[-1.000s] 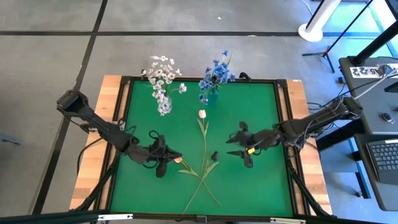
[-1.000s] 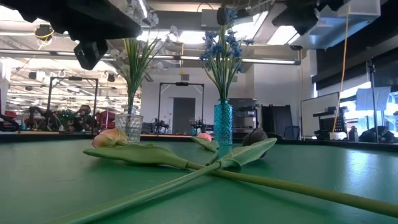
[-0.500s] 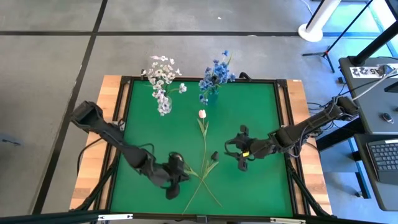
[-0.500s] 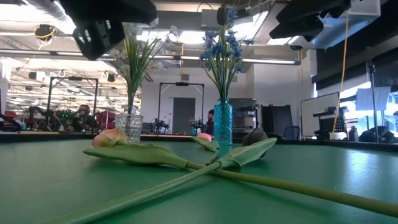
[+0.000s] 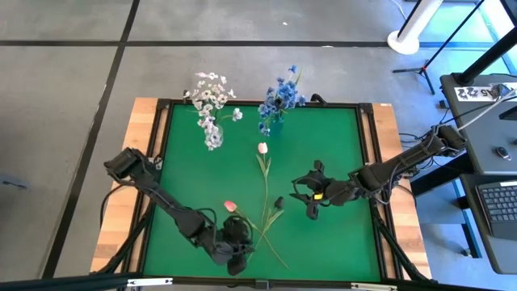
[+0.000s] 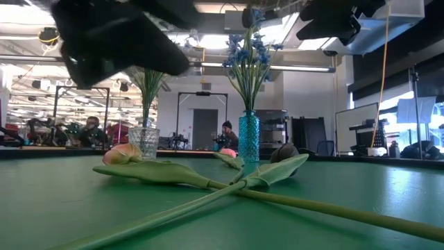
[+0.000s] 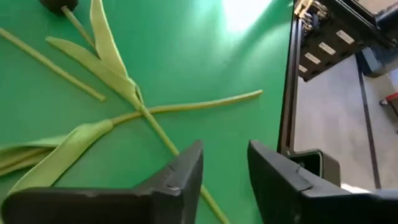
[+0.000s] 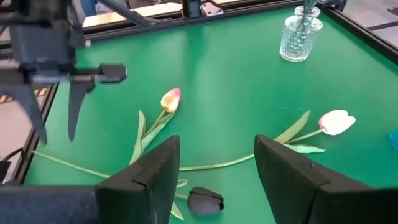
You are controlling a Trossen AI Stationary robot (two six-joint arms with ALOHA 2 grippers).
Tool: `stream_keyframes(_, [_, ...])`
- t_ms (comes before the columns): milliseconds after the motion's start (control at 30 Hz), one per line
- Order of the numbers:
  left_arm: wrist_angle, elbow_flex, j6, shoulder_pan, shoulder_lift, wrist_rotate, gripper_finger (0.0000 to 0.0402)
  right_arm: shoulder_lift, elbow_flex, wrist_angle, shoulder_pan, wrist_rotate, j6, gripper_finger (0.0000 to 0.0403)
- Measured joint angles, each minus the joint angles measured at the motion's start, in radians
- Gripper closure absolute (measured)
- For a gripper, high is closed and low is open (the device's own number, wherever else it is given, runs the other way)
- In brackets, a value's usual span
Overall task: Sort flowers into vase by color
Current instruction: Put the black flower into the blue vase
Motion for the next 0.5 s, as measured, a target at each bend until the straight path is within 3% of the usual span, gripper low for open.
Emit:
stream_keyframes(167, [-0.032, 0.096, 0.003, 0.011, 0.094, -0.017, 0.0248, 0.000, 0.000, 0.002, 0.000, 0.020, 0.026, 0.0196])
stream_keyframes(367, [-0.389, 0.303, -0.009, 0.045, 0.222, -0.018, 0.0244, 0.000, 0.000, 0.030, -0.001, 0.026, 0.049, 0.0196])
stream_keyframes(500, [-0.527, 0.398, -0.027, 0.061, 0.258, -0.005, 0.0244, 0.000, 0.000, 0.039, -0.001, 0.024, 0.051, 0.0196])
